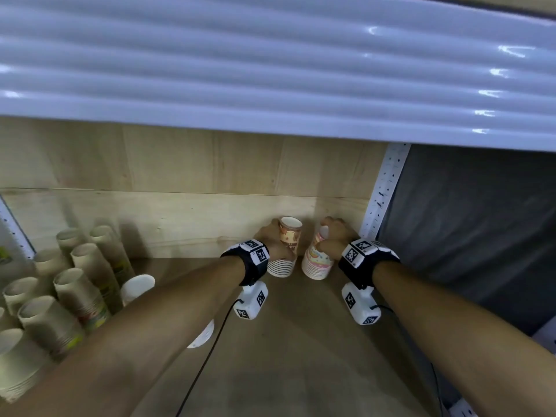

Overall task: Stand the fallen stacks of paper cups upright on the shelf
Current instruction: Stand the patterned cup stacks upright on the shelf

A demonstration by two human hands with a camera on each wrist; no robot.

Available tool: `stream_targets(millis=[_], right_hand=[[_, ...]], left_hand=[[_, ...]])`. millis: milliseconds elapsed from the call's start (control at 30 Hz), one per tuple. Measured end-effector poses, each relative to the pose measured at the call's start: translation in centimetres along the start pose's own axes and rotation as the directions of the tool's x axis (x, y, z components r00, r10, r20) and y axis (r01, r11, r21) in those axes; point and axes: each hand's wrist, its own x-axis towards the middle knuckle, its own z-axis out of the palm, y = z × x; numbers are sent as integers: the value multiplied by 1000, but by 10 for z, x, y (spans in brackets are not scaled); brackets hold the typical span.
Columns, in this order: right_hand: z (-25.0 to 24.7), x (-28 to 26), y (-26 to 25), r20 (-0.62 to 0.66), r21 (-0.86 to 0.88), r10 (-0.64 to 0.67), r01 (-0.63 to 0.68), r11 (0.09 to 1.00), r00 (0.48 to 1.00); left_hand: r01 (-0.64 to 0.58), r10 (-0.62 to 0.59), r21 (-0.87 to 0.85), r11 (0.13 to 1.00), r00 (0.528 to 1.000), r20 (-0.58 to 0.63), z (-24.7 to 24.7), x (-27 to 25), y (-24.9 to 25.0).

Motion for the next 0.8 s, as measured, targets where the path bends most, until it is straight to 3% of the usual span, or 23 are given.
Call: stream_targets(millis=[267,533,667,800], right_hand=[[24,23,-12,14,2,-41,41,999,999],[17,25,-9,40,85,-30,26,996,999],[4,22,-19,-10,29,47,-47,998,999],[-3,17,-22,3,-5,22,-22,1000,1000]], left_hand=[[75,-83,-61,995,987,-141,24,12,-15],[61,-81,-158,985,990,-119,21,14,-24],[38,-56,-135,990,989,-133,6,16,-11],[59,-65,-49,997,989,-131,-4,17,3]])
